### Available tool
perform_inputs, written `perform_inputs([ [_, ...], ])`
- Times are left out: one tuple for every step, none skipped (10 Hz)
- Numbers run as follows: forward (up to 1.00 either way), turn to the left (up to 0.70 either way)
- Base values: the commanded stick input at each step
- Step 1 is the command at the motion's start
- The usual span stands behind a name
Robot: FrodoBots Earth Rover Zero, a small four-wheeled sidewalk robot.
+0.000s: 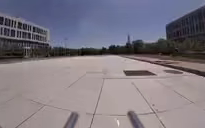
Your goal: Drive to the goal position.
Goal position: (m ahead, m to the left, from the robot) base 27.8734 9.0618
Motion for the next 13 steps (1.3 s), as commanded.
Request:
perform_inputs([
  [0.7, -0.16],
  [0.7, 0.0],
  [0.7, 0.0],
  [0.7, 0.0],
  [0.7, 0.0],
  [0.7, 0.0],
  [0.7, 0.0],
  [0.7, 0.0],
  [0.7, 0.0],
  [0.7, 0.0],
  [0.7, -0.04],
  [0.7, 0.0],
  [0.7, 0.0],
])
